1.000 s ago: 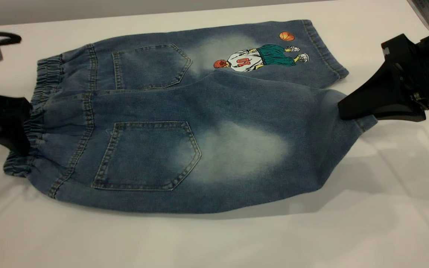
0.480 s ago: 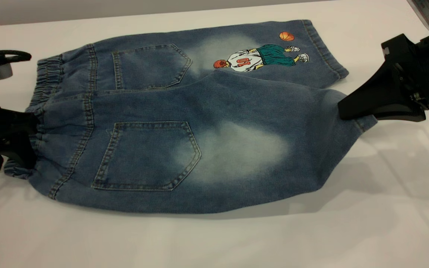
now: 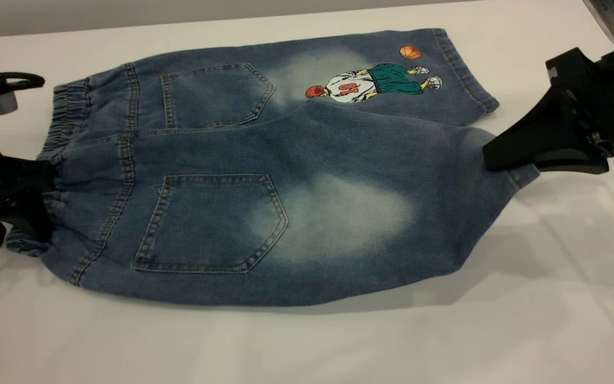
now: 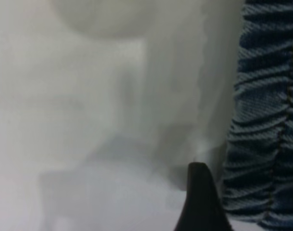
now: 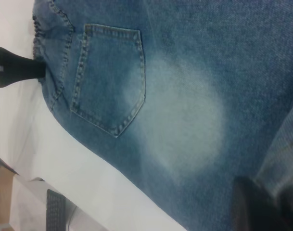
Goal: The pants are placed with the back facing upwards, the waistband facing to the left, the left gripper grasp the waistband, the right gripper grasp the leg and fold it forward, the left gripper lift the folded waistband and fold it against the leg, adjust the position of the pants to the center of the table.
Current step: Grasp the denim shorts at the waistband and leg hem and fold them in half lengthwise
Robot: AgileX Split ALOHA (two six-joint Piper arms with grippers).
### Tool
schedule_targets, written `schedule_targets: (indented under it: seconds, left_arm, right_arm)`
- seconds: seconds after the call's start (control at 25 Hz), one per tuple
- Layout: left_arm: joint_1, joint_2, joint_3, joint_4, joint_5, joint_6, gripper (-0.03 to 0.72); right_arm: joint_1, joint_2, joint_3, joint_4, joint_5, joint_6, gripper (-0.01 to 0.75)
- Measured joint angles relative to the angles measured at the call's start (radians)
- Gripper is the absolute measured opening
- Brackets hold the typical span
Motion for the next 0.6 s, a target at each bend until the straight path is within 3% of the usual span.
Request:
schedule_targets:
  seconds: [0.44, 0.6]
  left_arm:
    - [0.0, 0.0, 0.001, -0.055, -0.028, 0.0, 0.43]
    - [0.0, 0.0, 0.001, -0.056, -0.029, 0.0, 0.374]
  right_arm:
    - [0.0, 0.0, 0.0, 0.001, 0.0, 0.0, 0.014]
    - [0.0, 0.0, 0.0, 0.001, 0.0, 0.0, 0.014]
